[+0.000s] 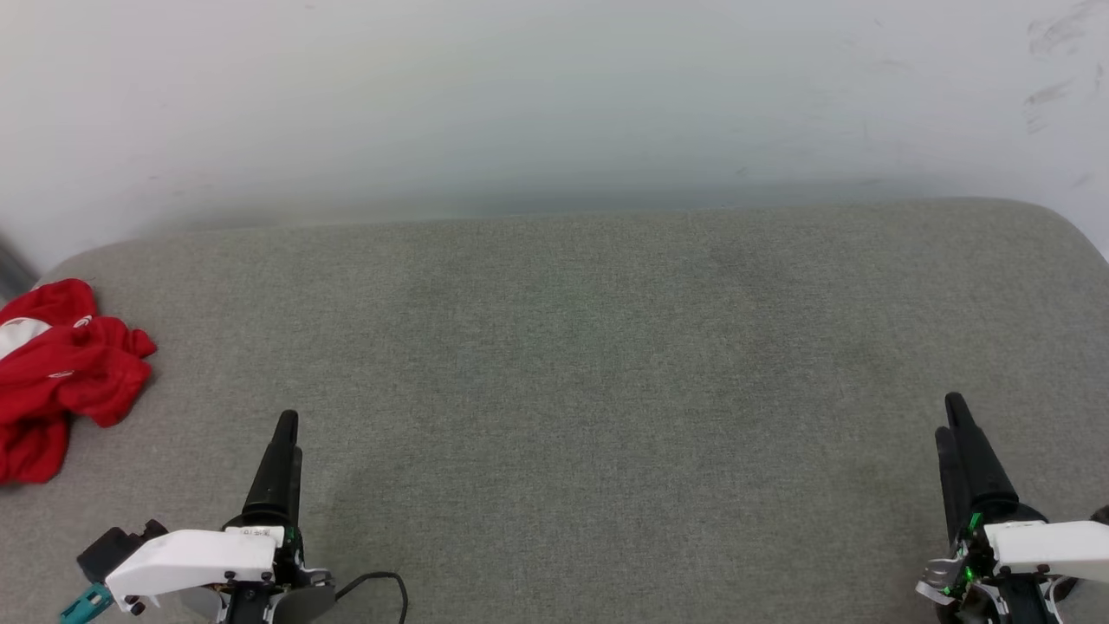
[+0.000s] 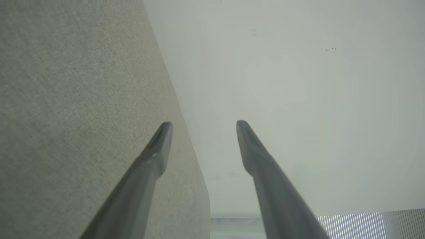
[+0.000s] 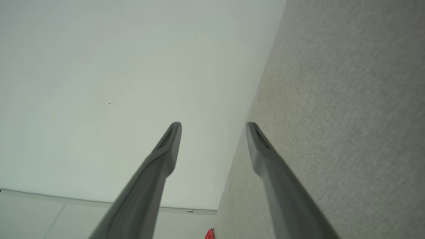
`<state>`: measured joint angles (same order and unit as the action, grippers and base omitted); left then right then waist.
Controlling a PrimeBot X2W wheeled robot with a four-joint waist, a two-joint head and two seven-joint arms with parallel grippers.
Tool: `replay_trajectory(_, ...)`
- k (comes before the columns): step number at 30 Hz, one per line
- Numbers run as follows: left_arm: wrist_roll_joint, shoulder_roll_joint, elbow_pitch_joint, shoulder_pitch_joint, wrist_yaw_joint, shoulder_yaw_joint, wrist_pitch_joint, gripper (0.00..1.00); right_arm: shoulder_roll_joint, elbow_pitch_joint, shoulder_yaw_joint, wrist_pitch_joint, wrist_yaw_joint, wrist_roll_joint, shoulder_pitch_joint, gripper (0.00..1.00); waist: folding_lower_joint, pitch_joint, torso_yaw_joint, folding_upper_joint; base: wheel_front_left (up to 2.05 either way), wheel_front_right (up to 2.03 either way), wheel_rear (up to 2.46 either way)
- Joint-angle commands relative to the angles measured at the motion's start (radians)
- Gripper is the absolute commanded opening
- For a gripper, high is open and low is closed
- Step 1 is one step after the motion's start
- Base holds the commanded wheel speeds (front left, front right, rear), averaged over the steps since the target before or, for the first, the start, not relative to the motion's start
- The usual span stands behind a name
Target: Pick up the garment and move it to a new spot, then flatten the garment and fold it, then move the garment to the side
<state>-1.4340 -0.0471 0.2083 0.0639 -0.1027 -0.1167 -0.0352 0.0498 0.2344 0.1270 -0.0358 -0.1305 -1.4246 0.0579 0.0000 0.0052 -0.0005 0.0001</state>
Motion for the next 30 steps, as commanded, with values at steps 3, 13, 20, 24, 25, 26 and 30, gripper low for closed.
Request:
replay_trajectory(3,0.062,-0.002,-0.045,0.01,0.016,0.002,0.018,1.0,0.002,-0.047,0.007,0.017,0.0,0.075,0.01,1.0,0.0,0.0,0.001,-0.0001,0.0,0.0,0.0)
replay_trajectory(13,0.299,-0.002,-0.104,-0.01,0.083,0.031,0.059,1.0,0.002,-0.13,-0.022,0.057,0.0,0.356,-0.008,1.0,0.0,0.001,0.001,-0.0001,0.0,0.0,0.0)
replay_trajectory(20,0.45,-0.003,-0.131,-0.025,0.121,0.057,0.085,1.0,0.002,-0.168,-0.043,0.084,0.0,0.527,-0.025,1.0,0.0,0.002,0.002,-0.0001,0.0,0.0,0.0)
replay_trajectory(24,0.527,-0.003,-0.144,-0.033,0.134,0.069,0.099,1.0,0.002,-0.178,-0.051,0.098,0.0,0.605,-0.031,1.0,0.0,0.002,0.002,-0.0001,0.0,0.0,0.0)
replay_trajectory(25,0.546,-0.003,-0.147,-0.036,0.137,0.072,0.103,1.0,0.002,-0.178,-0.052,0.102,0.0,0.622,-0.034,1.0,0.0,0.002,0.002,-0.0001,0.0,0.0,0.0)
replay_trajectory(26,0.561,-0.003,-0.15,-0.038,0.14,0.075,0.106,1.0,0.002,-0.177,-0.053,0.105,0.0,0.64,-0.037,1.0,0.0,0.002,0.002,-0.0001,0.0,0.0,0.0)
replay_trajectory(30,0.629,-0.003,-0.158,-0.047,0.146,0.088,0.119,1.0,0.002,-0.172,-0.058,0.119,0.0,0.705,-0.047,1.0,0.0,0.002,0.003,-0.0001,0.0,0.0,0.0)
